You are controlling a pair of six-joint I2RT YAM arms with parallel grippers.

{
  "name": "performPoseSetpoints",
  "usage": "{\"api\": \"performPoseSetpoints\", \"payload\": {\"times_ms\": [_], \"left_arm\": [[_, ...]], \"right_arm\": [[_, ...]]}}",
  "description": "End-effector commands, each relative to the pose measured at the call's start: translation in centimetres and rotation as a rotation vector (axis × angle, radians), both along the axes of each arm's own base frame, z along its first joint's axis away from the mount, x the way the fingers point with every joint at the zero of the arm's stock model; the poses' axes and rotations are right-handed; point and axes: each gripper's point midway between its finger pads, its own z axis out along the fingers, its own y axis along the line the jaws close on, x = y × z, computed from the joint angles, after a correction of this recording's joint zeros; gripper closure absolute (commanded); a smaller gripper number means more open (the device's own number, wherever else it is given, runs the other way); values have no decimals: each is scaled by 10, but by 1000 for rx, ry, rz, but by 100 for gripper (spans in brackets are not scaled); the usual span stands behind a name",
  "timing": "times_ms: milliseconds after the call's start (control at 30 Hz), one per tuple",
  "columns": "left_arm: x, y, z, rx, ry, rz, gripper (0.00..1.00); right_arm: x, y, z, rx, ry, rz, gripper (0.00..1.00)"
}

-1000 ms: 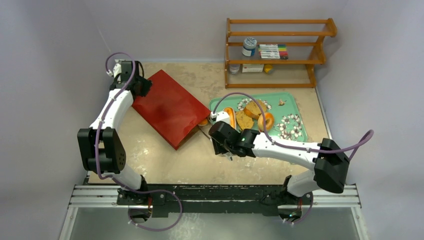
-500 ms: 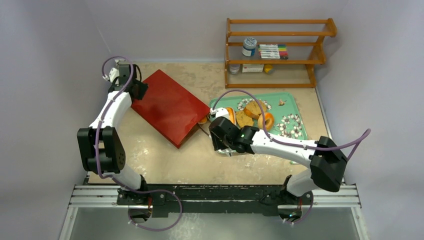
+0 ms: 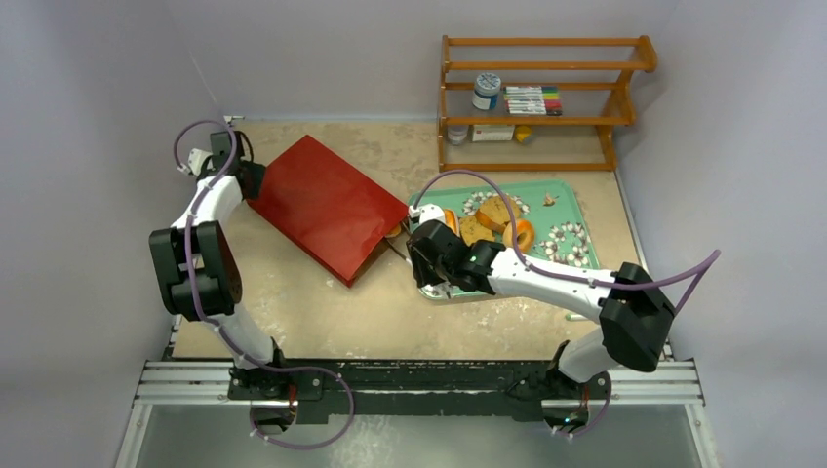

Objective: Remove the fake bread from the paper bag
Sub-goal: Take out the fake bread from the paper bag.

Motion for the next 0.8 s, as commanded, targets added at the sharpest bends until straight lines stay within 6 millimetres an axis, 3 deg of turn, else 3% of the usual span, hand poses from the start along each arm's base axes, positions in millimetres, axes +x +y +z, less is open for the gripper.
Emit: {"api": "performPoseSetpoints", "payload": {"times_ms": [0, 200, 400, 500, 533, 767], "left_arm": [[23, 22, 8, -68, -108, 79, 63], [29, 50, 2, -77, -127, 155, 61], [34, 55, -5, -94, -130, 159, 60], [34, 55, -9, -98, -124, 157, 61], [34, 55, -10, -98, -123, 156, 61], [32, 54, -16, -112, -123, 169, 61]], "right_arm": [[20, 21, 29, 75, -76, 22, 61], [28, 23, 27, 72, -85, 31, 61], [34, 24, 26, 77, -86, 38, 63], [34, 26, 27, 76, -85, 46, 86], [34, 26, 27, 75, -84, 47, 89], [29, 23, 34, 81, -76, 56, 91]]}}
